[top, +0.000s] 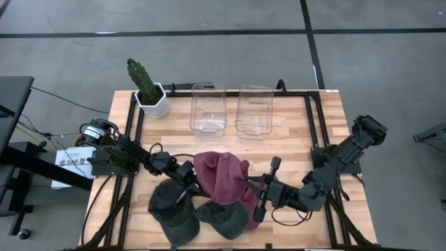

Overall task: Pick & Place hat
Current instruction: Put the top maroon head cap into the right transparent bin

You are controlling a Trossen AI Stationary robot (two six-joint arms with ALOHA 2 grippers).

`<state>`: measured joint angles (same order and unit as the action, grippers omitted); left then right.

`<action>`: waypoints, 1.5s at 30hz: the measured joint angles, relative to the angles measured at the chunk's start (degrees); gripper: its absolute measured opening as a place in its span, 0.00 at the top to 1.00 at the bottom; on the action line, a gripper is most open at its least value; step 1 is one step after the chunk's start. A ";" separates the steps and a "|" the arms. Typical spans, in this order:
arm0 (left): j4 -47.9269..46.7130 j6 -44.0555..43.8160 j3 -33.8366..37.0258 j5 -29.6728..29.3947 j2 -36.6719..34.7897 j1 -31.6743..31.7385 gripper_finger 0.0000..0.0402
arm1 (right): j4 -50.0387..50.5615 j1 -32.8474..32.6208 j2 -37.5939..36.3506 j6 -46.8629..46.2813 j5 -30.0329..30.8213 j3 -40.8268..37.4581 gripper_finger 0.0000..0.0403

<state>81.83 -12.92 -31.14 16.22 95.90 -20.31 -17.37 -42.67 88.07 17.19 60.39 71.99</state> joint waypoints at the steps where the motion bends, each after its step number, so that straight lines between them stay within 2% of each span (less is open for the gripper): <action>1: -0.82 0.76 0.00 0.64 -0.01 0.15 0.97 | 0.49 -0.34 0.00 -0.67 -0.01 0.00 0.98; 4: -3.28 3.04 0.36 0.94 -0.04 0.21 0.97 | 2.18 -1.52 0.00 -1.16 0.37 0.00 0.97; 6: -3.67 4.80 1.31 0.83 -0.04 0.20 0.97 | 3.00 -2.64 0.00 -0.68 3.10 0.00 0.97; 10: -4.96 7.17 4.32 -1.57 -0.04 0.89 0.97 | 3.58 -4.94 0.00 2.49 12.13 0.00 0.96; 16: -7.42 13.70 9.02 -9.70 0.02 1.55 0.97 | 3.43 -6.32 -0.02 7.62 28.41 0.00 0.96; 17: -8.00 14.69 9.50 -10.41 0.03 1.57 0.97 | 3.64 -5.84 -0.02 8.16 29.45 0.00 0.96; 24: -9.08 21.40 9.90 -10.40 0.04 -0.84 0.97 | 3.67 2.66 0.00 7.35 29.58 -0.04 1.00; 34: -8.98 21.72 8.93 -10.41 0.04 -2.17 0.97 | 3.47 17.67 0.94 -2.74 29.02 -0.04 0.99; 40: -8.99 21.15 8.16 -10.40 0.04 -2.17 0.97 | 3.24 23.71 5.85 -7.13 17.87 -0.04 1.00; 45: -9.89 20.16 8.13 -10.42 0.04 -2.17 0.97 | 2.28 22.99 10.40 -7.29 12.62 -0.04 1.00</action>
<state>71.94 7.25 -23.00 5.80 95.94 -22.48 -15.09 -19.68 98.47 9.90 73.01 71.94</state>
